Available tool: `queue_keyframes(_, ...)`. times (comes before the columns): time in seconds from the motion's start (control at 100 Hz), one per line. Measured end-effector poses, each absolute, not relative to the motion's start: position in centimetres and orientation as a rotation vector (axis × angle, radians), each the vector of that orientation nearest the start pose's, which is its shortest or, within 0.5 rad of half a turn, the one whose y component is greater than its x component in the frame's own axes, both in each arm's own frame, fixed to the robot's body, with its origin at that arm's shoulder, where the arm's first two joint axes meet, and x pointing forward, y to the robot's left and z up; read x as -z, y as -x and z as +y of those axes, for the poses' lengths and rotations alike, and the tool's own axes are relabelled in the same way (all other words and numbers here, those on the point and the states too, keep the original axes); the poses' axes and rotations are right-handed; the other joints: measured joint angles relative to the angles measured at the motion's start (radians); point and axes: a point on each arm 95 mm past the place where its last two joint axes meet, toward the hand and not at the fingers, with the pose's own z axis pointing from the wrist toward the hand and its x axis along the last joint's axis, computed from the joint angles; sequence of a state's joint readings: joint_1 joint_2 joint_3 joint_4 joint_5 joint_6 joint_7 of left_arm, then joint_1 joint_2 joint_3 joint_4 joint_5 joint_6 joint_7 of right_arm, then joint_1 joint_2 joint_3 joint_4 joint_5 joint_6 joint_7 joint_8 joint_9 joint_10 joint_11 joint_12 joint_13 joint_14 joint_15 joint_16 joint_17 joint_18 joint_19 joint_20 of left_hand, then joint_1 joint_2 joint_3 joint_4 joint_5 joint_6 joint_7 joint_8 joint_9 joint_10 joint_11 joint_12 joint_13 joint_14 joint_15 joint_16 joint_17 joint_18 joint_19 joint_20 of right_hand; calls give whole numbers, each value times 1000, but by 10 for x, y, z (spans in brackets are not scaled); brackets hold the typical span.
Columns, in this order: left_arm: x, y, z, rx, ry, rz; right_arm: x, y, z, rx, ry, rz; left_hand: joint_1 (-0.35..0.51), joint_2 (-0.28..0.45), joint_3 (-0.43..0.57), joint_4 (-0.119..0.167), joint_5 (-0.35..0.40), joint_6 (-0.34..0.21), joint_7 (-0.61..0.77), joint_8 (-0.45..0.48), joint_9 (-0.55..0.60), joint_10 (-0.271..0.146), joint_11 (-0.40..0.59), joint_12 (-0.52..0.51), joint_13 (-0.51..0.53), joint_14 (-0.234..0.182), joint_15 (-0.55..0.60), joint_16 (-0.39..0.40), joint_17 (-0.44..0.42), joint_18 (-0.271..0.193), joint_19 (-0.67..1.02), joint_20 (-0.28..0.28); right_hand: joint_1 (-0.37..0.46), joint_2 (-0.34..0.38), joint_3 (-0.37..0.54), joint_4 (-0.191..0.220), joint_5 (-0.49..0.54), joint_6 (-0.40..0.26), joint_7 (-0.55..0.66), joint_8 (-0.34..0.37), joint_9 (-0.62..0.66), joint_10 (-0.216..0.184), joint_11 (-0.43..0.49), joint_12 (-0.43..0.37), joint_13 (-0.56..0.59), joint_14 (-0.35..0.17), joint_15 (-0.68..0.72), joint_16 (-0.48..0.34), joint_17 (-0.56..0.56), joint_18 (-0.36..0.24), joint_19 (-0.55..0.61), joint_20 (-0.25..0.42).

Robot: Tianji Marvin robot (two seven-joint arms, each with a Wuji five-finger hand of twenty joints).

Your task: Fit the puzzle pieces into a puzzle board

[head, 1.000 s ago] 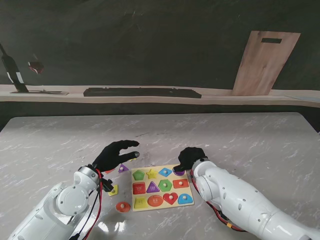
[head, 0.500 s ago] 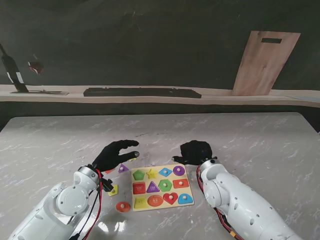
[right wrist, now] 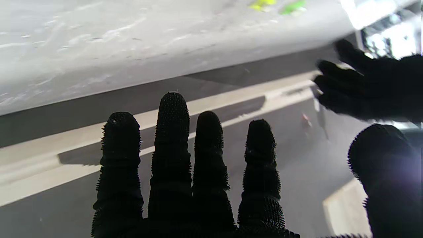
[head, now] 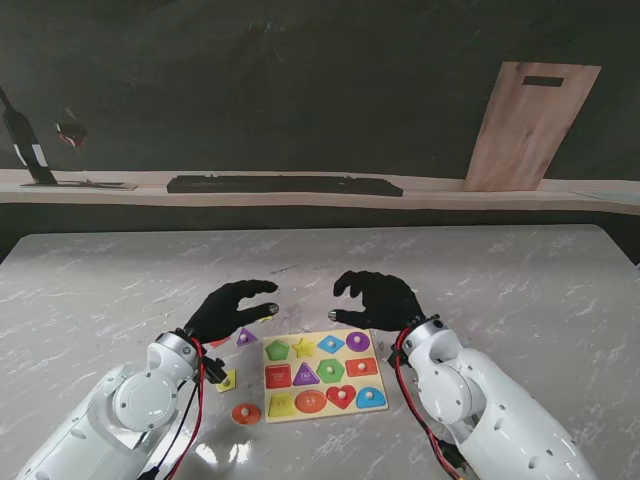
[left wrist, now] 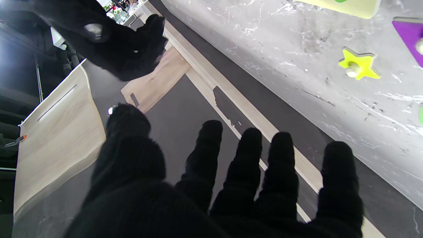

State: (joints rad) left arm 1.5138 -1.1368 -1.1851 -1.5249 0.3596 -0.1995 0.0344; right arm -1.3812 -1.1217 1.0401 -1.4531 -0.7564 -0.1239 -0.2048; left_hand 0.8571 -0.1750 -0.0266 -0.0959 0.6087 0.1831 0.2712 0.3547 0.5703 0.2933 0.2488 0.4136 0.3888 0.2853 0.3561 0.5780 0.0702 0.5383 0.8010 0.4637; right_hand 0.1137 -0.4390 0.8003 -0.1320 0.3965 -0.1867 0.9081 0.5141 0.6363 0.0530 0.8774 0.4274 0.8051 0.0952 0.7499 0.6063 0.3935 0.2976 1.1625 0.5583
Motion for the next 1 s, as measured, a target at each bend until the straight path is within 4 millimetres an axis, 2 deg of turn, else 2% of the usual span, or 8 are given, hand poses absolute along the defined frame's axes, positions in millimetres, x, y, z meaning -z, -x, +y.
queue_keyframes(0.07,322,-411,-19,2058,1673,1178,310,-427,44,-1952,-1276,1334,0,0,0,0,0,0,0,0,0,0,0,1,0,0,0,0,0,0,0,0,12,-24,-11,22,-73,-1,-25,-12,-74,-6,-36,-10,-56,-1,-104,-41,-35,-9,-61,-17)
queue_keyframes(0.22,321,-410,-17,2059,1658,1171,305,-414,46,-2092,-1353,1322,0,0,0,0,0,0,0,0,0,0,0,1,0,0,0,0,0,0,0,0,73,-122,-17,25,-174,5,-65,-39,-187,-8,-109,-38,-151,-1,-296,-134,-100,-28,-205,-92)
queue_keyframes(0.26,321,-410,-17,2060,1653,1174,305,-411,46,-2127,-1361,1325,0,0,0,0,0,0,0,0,0,0,0,1,0,0,0,0,0,0,0,0,72,-196,58,24,-207,10,-82,-53,-225,-12,-126,-46,-192,-1,-331,-164,-121,-29,-246,-127)
queue_keyframes(0.32,320,-409,-17,2063,1643,1179,305,-407,45,-2201,-1393,1333,0,-1,0,0,0,0,0,0,0,0,0,1,0,0,0,0,0,0,0,0,29,-288,188,-8,-246,19,-108,-74,-263,-18,-151,-60,-247,-1,-385,-201,-152,-43,-301,-169)
queue_keyframes(0.41,320,-409,-17,2062,1633,1186,304,-401,43,-2272,-1435,1334,0,-15,0,0,-4,0,-1,0,-1,0,0,1,0,0,0,0,0,0,0,0,-28,-350,277,-38,-267,33,-124,-87,-299,-28,-172,-73,-288,-2,-435,-234,-179,-52,-353,-206)
queue_keyframes(0.52,320,-409,-16,2061,1628,1190,305,-397,41,-2302,-1443,1276,0,-31,0,0,-9,0,-3,0,-5,0,0,1,0,0,0,0,0,0,0,0,-56,-349,286,-52,-267,52,-125,-95,-299,-28,-176,-75,-294,-2,-431,-238,-187,-53,-373,-218)
queue_keyframes(0.76,320,-409,-15,2055,1604,1224,301,-387,41,-2406,-1461,1210,-1,-41,0,0,-19,0,-3,0,-11,0,0,1,0,0,0,0,-3,0,0,0,-82,-243,219,-51,-263,59,-125,-97,-287,-28,-174,-75,-292,-2,-430,-239,-184,-53,-373,-219)
queue_keyframes(1.0,321,-409,-18,2016,1573,1272,295,-388,43,-2424,-1390,1144,-1,-64,1,1,-29,0,-4,0,-25,-1,0,1,0,0,0,0,-3,0,0,0,-28,-241,184,-49,-224,60,-113,-77,-236,-29,-137,-65,-230,-2,-378,-209,-148,-53,-328,-209)
